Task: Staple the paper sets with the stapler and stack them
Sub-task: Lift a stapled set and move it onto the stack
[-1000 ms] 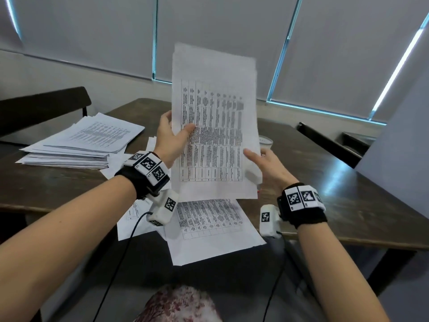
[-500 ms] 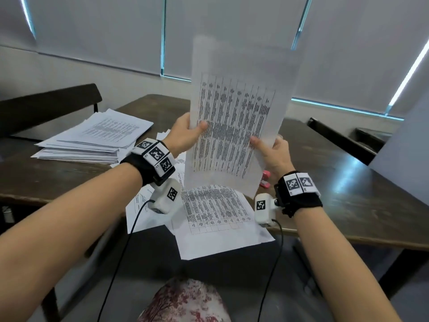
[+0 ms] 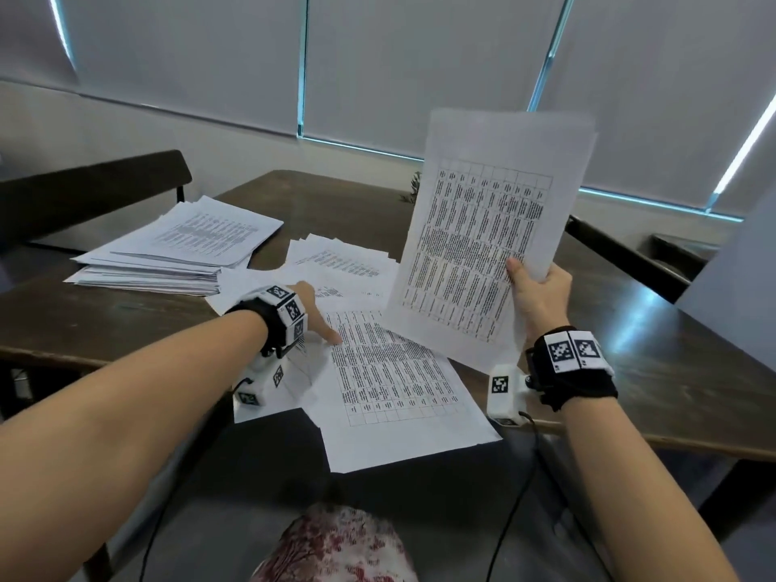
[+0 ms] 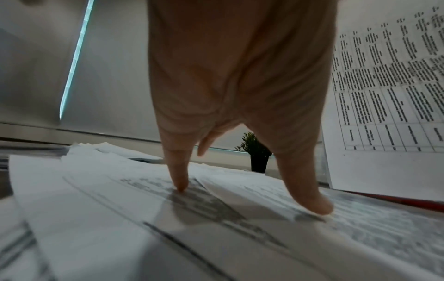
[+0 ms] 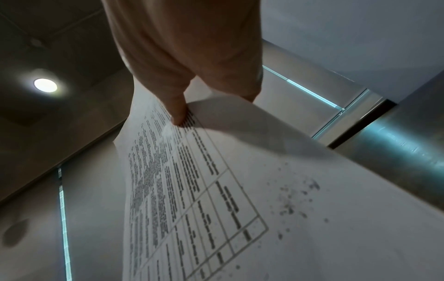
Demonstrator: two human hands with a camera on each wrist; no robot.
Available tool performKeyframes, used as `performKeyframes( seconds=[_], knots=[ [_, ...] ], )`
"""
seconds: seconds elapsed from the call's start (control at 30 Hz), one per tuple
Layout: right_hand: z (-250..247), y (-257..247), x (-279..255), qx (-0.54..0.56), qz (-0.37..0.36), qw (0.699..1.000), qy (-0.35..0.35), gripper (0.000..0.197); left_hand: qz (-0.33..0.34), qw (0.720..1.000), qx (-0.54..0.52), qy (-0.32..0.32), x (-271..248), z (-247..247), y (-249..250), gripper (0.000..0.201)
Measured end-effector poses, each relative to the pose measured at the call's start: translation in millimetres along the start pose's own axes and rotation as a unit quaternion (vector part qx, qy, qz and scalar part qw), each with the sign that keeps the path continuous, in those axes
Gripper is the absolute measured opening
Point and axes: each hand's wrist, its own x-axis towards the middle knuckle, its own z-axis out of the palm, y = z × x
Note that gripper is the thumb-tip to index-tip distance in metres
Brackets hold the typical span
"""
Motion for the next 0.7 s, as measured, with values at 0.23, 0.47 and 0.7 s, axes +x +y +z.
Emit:
performKeyframes(
  seconds=[0.23, 0.47, 0.7],
  knots=[
    [-8, 2, 2, -0.027, 0.004, 1.0, -0.003, 0.018, -0.01, 0.998, 0.059, 0.009, -7, 6, 28, 0.062],
    [-15, 4, 2, -0.027, 0.013, 1.0, -0.003, 0.011, -0.011, 0.998, 0.06, -0.017, -7, 3, 31, 0.053],
    [-22, 7, 4, -0.07, 0.016, 0.997, -0.001, 0.007, -0.003, 0.999, -0.019, 0.032, -8, -2, 27, 0.048]
  ],
)
